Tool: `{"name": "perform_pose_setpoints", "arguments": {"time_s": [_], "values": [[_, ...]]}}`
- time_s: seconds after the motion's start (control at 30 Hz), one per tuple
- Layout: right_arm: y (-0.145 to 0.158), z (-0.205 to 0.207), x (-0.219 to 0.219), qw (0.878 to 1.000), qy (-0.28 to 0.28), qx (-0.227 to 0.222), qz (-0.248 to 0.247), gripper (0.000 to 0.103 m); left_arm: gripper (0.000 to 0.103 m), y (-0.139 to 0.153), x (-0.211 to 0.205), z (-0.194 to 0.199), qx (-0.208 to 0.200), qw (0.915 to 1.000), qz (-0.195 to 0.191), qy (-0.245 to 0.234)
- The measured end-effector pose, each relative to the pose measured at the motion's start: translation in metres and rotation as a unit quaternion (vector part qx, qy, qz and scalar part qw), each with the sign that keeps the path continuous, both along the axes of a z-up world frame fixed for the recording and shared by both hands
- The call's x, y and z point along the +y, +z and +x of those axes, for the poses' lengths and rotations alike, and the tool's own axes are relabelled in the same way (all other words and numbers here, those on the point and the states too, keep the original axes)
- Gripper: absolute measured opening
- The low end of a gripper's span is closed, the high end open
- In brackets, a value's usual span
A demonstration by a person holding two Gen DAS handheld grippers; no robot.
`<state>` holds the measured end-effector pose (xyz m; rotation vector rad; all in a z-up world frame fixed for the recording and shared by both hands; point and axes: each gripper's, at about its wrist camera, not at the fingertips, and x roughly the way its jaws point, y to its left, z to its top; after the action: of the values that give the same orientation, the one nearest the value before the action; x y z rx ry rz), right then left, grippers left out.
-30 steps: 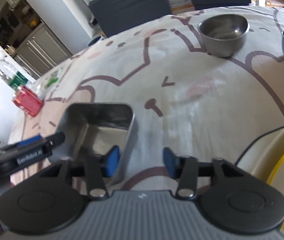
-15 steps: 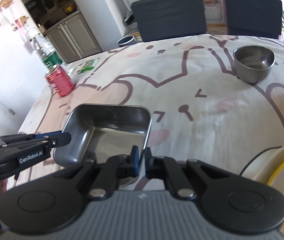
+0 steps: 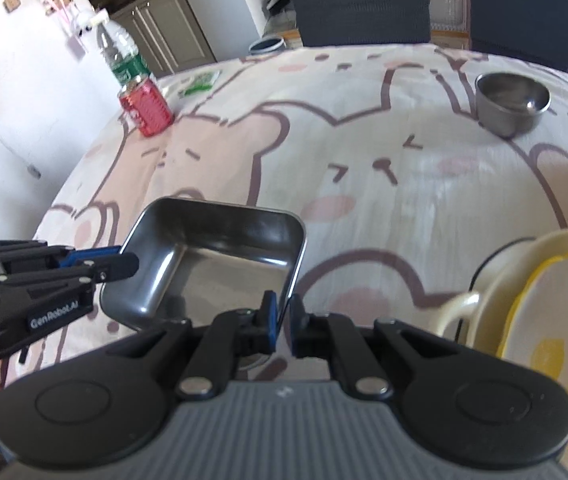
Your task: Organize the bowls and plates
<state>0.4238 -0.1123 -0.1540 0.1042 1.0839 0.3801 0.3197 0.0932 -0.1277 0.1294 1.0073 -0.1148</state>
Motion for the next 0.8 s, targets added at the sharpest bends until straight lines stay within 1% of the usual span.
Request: {"name": "perform_pose_setpoints", "arguments": {"time_s": [0.1, 0.37, 0.53, 0.8], "values": [[-0.002, -0.005, 0.004, 1.000, 0.010, 0.003, -0.012, 0.007, 0.010, -0.007, 0.000, -0.001, 0.021, 0.9998, 0.005, -0.005], [-0.014, -0.008, 0.012, 0.999, 0.030, 0.025, -0.035, 0.007, 0.012, -0.021, 0.007, 0.001, 0.052, 0.9986, -0.002, -0.004], [-0.015, -0.009, 0.015, 0.998, 0.038, 0.028, -0.038, 0.007, 0.014, -0.023, 0.010, 0.001, 0.054, 0.9985, -0.008, -0.001], [-0.015, -0.008, 0.014, 0.998, 0.037, 0.034, -0.033, 0.007, 0.014, -0.024, 0.011, 0.004, 0.049, 0.9988, -0.006, 0.002]]}}
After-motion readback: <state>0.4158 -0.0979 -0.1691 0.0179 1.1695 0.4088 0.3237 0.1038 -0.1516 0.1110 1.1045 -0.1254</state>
